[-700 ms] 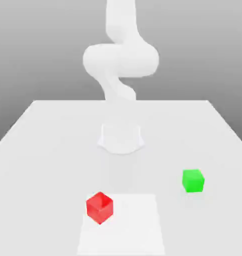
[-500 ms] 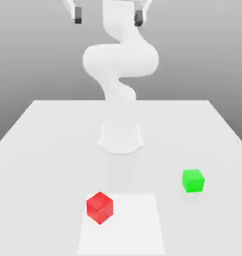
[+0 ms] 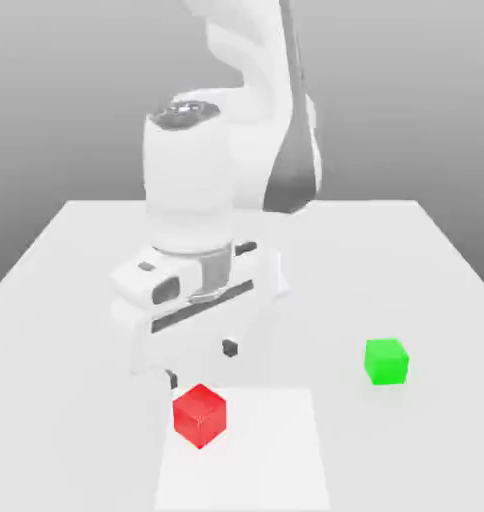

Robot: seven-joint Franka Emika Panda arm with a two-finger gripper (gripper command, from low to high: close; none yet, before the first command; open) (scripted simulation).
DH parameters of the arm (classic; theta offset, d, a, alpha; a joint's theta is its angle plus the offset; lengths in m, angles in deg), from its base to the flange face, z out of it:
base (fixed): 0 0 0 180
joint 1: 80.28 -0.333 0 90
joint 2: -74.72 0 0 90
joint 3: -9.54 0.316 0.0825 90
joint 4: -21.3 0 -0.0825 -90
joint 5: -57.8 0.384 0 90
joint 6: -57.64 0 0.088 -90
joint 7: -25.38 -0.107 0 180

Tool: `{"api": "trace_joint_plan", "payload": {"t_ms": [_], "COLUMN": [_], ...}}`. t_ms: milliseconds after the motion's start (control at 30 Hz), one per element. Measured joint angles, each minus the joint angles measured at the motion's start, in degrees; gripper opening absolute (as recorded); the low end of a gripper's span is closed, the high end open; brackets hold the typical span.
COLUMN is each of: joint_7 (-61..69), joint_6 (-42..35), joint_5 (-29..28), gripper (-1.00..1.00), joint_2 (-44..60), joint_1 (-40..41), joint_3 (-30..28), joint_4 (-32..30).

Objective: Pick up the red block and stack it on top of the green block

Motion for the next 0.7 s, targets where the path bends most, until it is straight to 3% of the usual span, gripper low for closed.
{"api": "trace_joint_plan", "payload": {"t_ms": [200,233,467,700], "joint_7": [7.69,8.66,8.79,0.95], "joint_6": [8.41,9.74,9.9,1.02], "joint_5": [9.38,10.72,10.92,0.19], "gripper": [0.0,-1.0,-1.0,-1.0], "joint_2": [10.55,12.16,12.49,1.45], "joint_1": [4.51,5.85,6.2,3.53], "joint_3": [7.24,8.89,9.3,3.94], "joint_4": [1.28,1.51,1.56,-0.22]}}
